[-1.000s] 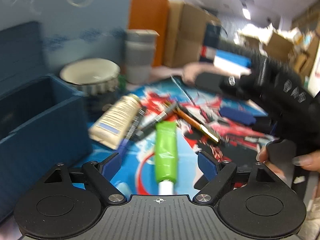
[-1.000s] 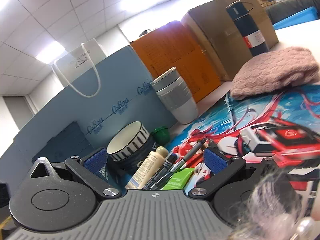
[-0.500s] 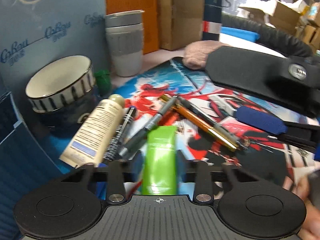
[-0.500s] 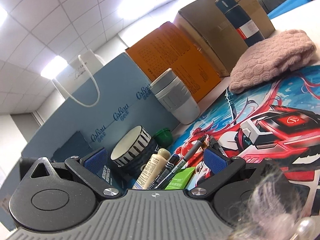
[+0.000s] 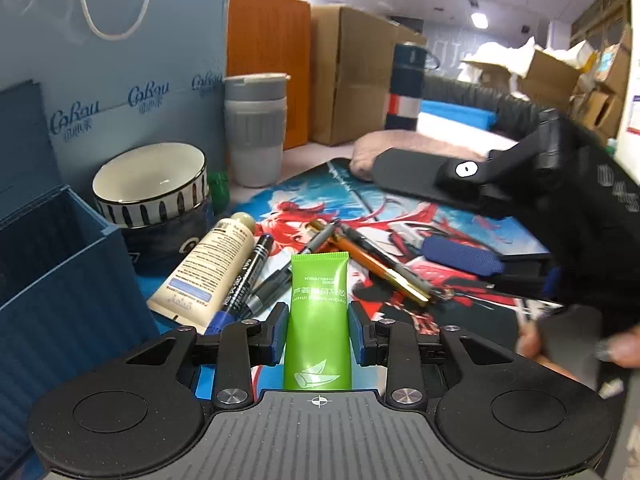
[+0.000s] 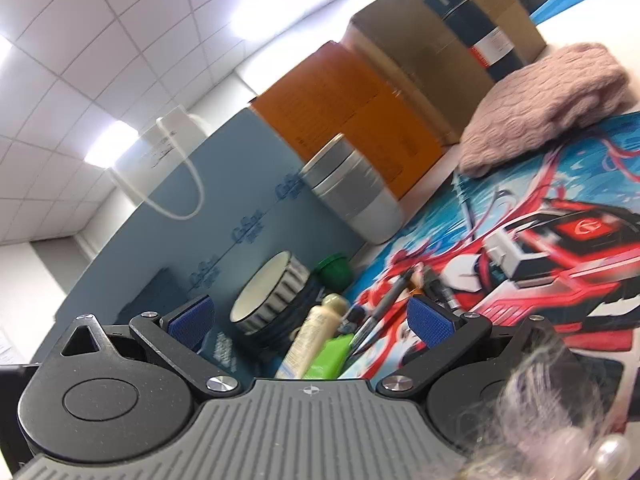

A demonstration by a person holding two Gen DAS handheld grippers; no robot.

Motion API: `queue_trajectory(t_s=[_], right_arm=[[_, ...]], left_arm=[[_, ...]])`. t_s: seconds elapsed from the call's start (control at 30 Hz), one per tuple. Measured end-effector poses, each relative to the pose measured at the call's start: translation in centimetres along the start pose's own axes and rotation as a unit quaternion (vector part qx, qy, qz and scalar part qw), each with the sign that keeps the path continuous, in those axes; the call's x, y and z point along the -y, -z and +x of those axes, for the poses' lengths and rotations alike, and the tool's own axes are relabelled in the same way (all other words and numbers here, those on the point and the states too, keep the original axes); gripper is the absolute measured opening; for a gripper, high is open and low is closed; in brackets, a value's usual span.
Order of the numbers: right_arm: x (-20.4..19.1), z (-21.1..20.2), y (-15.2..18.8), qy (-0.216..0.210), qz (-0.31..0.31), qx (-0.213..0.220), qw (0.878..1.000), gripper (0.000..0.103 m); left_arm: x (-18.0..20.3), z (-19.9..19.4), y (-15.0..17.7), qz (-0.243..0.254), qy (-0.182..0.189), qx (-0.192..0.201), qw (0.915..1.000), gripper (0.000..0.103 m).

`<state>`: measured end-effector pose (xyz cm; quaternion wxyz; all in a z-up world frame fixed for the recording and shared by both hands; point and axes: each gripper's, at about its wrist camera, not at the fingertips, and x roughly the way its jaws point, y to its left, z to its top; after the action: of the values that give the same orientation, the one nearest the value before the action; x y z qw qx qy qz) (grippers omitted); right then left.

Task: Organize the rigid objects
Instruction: 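Move the left tool down over the green tube on the mat, then close the left gripper on the green tube while the right gripper clamps its end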

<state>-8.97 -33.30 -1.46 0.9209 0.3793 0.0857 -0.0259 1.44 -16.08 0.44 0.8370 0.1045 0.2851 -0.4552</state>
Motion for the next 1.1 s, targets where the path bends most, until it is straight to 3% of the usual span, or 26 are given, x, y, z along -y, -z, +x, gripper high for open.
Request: queue_trajectory(t_s=[0.17,0.33,0.5,0.8,1.03,1.1], right_arm=[[-1.8,1.0,0.1,-0.019,-0.016,-0.059,0.998,0.103],[-2.4,2.7,0.3,-0.027,0.033,-0.122,0.992,0.096],[-4.5,3.6,0.9,-0.02,0.016,-0.15,0.988,0.058],[-9.1,4.0,1.1,-0.045,-0.007,-0.152,0.987,0.034],[-13.7,5.7,0.7,-0.096,-0.024,-0.145,0.984,0.022],[-15.0,6.6,0.6,-0.115,-0.026,-0.148,0.982,0.014]], left_arm=[[-0.7,-1.9,0.6,-0.008,0.019,0.012,0.9997,0.03],[-1.4,-3.2,1.1,-0.025,0.043,0.023,0.9985,0.03],[-2.3,-4.9,1.2,-0.038,0.064,0.042,0.9963,0.03],[-5.5,-9.1,1.2,-0.055,0.07,0.094,0.9915,0.03],[-8.9,-13.3,0.6,-0.066,0.056,0.157,0.9838,0.03],[-10.2,-14.3,0.5,-0.076,0.049,0.17,0.9814,0.03]])
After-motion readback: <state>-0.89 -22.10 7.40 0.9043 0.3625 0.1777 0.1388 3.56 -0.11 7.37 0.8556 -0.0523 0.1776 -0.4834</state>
